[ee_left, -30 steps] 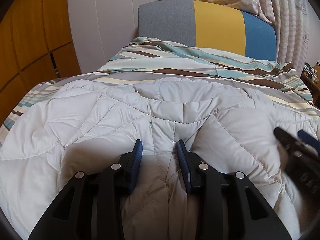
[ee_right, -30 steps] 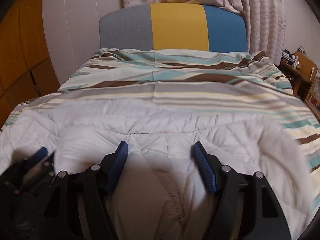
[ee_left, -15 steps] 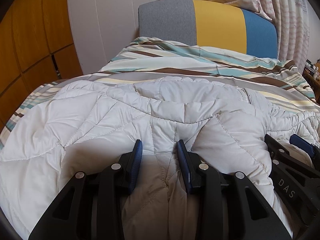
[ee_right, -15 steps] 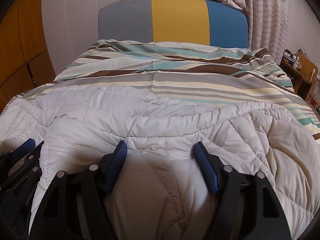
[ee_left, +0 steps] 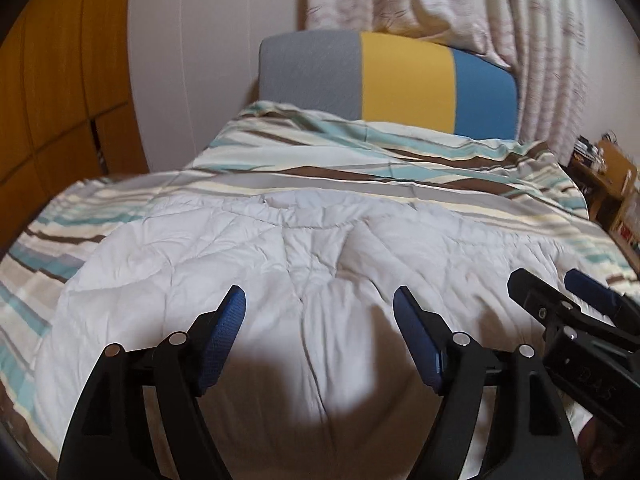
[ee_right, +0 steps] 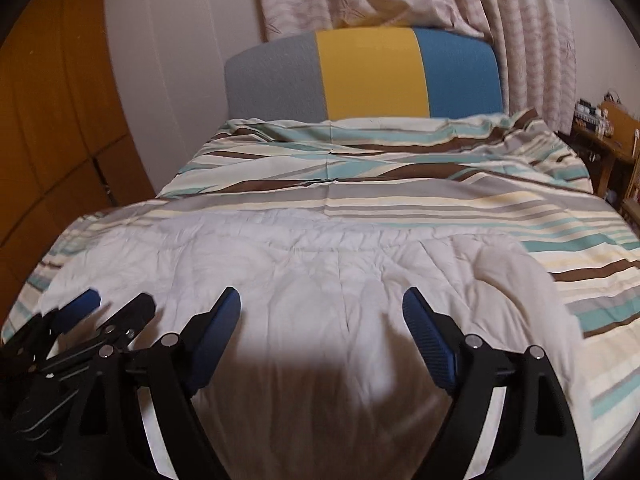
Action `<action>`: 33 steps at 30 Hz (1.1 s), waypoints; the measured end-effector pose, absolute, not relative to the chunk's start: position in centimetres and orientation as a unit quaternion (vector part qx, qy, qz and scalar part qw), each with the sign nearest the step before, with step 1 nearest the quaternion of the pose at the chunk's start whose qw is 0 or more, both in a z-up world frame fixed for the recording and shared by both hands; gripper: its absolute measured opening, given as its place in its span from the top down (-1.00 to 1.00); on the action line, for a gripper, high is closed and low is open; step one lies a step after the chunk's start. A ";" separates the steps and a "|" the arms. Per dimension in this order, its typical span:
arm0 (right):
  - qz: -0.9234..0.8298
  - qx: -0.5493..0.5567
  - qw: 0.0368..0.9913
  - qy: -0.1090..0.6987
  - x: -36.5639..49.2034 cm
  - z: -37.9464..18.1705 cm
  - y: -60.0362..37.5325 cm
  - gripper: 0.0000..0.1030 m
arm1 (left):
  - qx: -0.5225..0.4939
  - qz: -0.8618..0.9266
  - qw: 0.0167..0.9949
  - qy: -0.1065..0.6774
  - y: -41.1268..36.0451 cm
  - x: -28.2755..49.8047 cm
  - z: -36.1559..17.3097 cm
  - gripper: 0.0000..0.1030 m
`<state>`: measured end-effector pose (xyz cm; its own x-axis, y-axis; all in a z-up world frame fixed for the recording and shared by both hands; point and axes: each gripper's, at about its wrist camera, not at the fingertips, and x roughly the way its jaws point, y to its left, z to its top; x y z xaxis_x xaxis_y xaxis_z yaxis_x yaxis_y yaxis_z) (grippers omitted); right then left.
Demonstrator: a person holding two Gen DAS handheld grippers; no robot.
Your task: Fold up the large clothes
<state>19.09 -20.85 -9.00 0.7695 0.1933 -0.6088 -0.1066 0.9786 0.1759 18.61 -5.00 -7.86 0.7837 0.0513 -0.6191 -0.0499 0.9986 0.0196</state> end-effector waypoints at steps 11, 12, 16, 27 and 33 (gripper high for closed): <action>0.072 0.018 0.927 0.367 19.2 -14.6 -19.2 -0.36 | 0.035 0.037 0.928 0.369 -5.9 20.0 -12.8 -0.48; 0.076 0.023 0.924 0.374 19.6 -15.0 -19.3 -0.36 | 0.035 0.037 0.927 0.371 -5.9 20.1 -13.0 -0.48; 0.076 0.025 0.922 0.380 19.7 -15.5 -19.4 -0.36 | 0.036 0.039 0.925 0.376 -5.7 20.3 -13.3 -0.48; 0.075 0.059 0.937 0.337 17.6 -11.0 -23.1 -0.38 | -0.017 0.057 0.937 0.344 -0.9 18.3 -7.8 -0.70; 0.022 0.059 0.928 0.366 18.4 -12.4 -26.1 -0.38 | -0.017 0.140 0.919 0.369 5.1 19.6 -8.7 -0.70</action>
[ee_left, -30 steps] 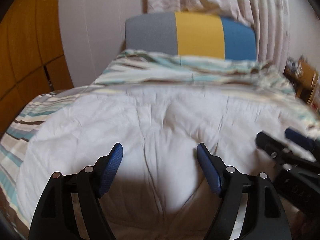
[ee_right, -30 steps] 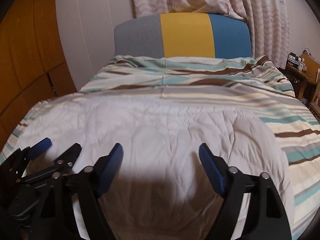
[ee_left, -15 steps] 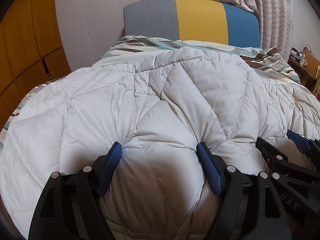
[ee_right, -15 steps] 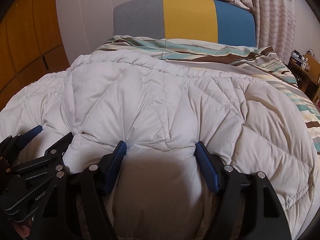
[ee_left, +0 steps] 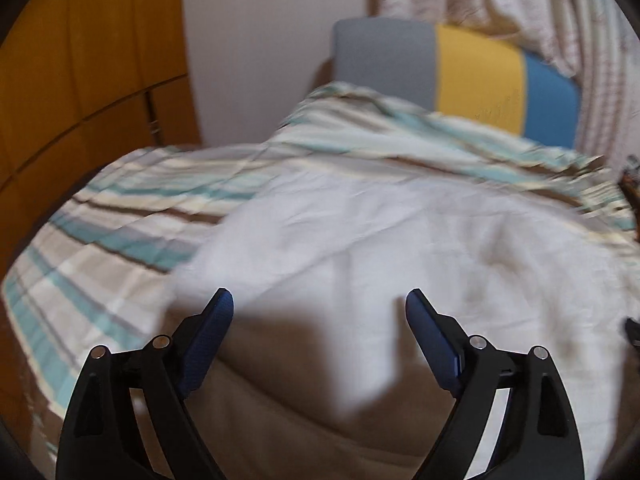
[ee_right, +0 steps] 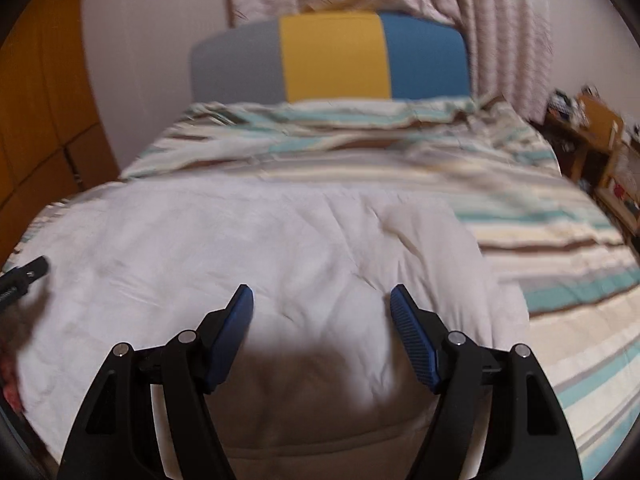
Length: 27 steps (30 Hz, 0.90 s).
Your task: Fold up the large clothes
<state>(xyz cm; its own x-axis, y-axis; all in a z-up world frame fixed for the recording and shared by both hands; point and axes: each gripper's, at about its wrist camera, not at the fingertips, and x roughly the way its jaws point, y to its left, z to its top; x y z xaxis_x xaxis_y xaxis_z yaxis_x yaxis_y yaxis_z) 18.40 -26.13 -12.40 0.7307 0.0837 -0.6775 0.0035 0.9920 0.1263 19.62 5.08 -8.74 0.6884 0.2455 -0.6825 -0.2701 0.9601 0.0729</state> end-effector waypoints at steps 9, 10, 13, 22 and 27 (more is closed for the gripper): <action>0.013 0.024 0.926 0.376 18.9 -15.2 -25.5 -0.45 | 0.019 0.129 0.917 0.377 5.7 19.4 -11.8 -0.83; 0.013 0.024 0.926 0.376 18.9 -15.2 -25.5 -0.45 | 0.017 0.127 0.917 0.377 5.7 19.5 -11.6 -0.83; 0.019 0.031 0.924 0.380 18.8 -15.0 -25.8 -0.47 | 0.012 0.115 0.920 0.375 6.0 18.4 -10.5 -0.84; 0.038 0.068 0.932 0.355 14.0 -11.2 -25.5 -0.49 | -0.084 0.163 0.933 0.311 9.9 10.0 -6.7 -0.90; 0.075 0.084 0.932 0.344 10.7 -9.8 -23.7 -0.49 | -0.156 0.178 0.909 0.343 12.8 7.1 -8.3 -0.90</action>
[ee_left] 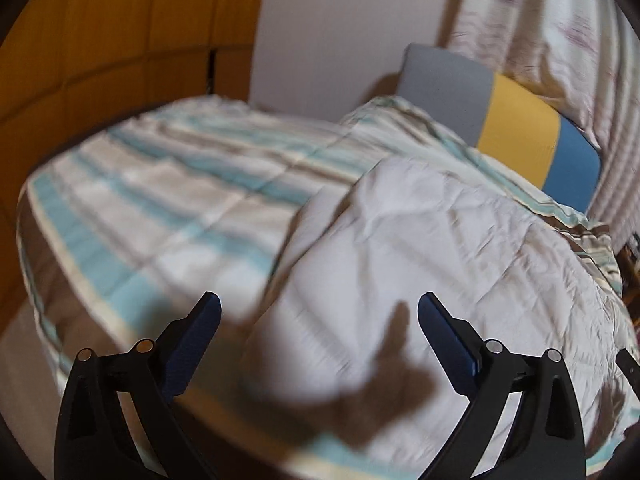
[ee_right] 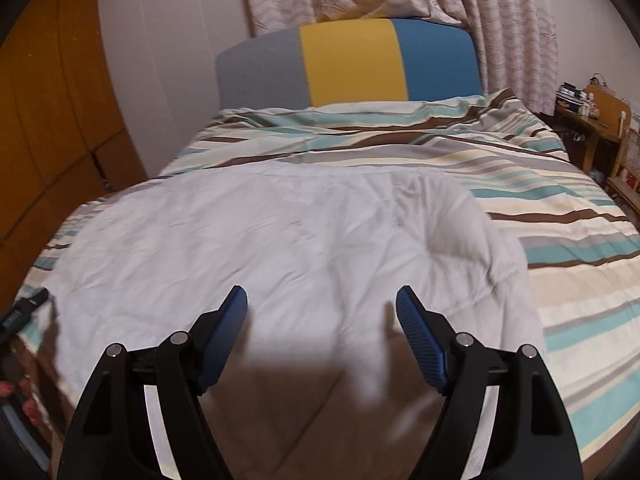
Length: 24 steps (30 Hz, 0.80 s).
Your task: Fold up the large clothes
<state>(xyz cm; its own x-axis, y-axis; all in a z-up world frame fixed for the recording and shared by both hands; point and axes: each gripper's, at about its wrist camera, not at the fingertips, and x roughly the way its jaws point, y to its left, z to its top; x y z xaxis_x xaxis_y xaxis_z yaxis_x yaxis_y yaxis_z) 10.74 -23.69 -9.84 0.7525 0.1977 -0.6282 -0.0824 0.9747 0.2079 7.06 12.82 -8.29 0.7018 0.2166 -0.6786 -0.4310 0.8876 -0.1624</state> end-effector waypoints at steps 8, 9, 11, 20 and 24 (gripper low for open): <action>0.125 0.061 0.926 0.351 8.2 -10.2 -19.8 0.00 | -0.209 0.143 0.897 0.363 13.0 3.5 -10.9 -0.81; 0.129 0.062 0.924 0.353 8.2 -10.3 -19.7 0.11 | -0.209 0.139 0.896 0.365 12.9 3.3 -11.1 -0.76; 0.138 0.069 0.920 0.361 8.0 -10.7 -19.4 0.25 | -0.214 0.127 0.896 0.367 12.7 3.1 -11.4 -0.59; 0.163 0.086 0.919 0.349 8.0 -10.1 -17.8 0.47 | -0.265 0.070 0.899 0.342 12.8 3.5 -11.3 -0.57; 0.173 0.057 0.914 0.362 8.4 -10.8 -16.2 0.53 | -0.290 0.064 0.893 0.337 12.9 4.2 -11.7 -0.57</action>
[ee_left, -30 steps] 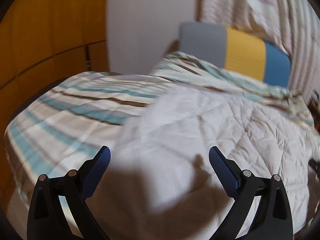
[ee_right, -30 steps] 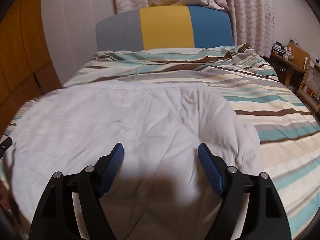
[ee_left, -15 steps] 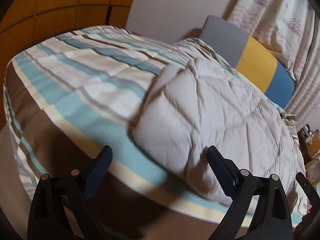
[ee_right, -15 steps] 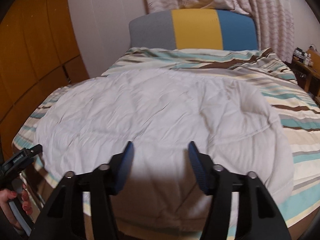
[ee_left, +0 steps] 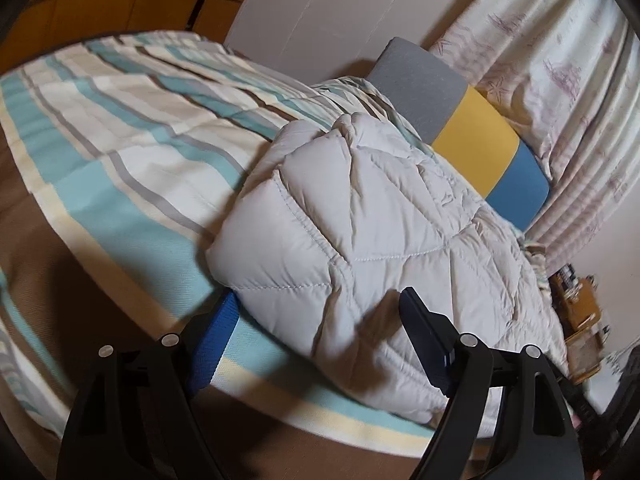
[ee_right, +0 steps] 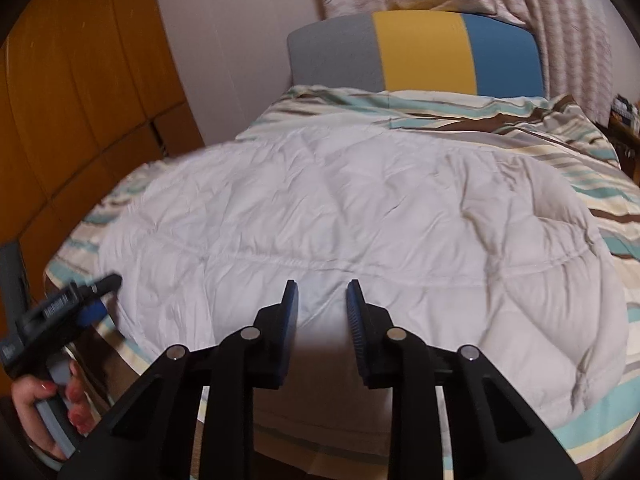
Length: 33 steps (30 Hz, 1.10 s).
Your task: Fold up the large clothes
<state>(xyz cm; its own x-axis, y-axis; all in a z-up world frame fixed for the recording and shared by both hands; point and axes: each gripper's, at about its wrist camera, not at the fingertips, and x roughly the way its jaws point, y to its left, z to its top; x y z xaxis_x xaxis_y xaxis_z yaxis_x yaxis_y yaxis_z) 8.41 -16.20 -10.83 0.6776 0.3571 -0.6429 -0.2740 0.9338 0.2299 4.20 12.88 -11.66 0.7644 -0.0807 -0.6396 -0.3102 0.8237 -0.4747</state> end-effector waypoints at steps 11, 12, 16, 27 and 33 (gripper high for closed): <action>0.177 0.001 0.898 0.403 10.2 -15.2 -14.9 0.53 | -0.336 0.049 0.881 0.330 11.3 6.3 -12.6 -0.55; 0.178 0.003 0.898 0.403 10.2 -15.3 -15.0 0.53 | -0.341 0.053 0.879 0.329 11.4 6.6 -12.6 -0.47; 0.177 0.005 0.900 0.399 10.2 -15.4 -15.1 0.53 | -0.393 0.070 0.861 0.315 12.3 6.9 -12.9 0.25; 0.173 0.000 0.906 0.386 9.4 -15.5 -14.9 0.53 | -0.366 0.051 0.899 0.237 10.4 4.5 -8.2 0.60; 0.175 0.010 0.906 0.386 9.2 -15.5 -15.3 0.52 | -0.262 0.002 0.946 0.192 5.7 3.8 -2.9 0.60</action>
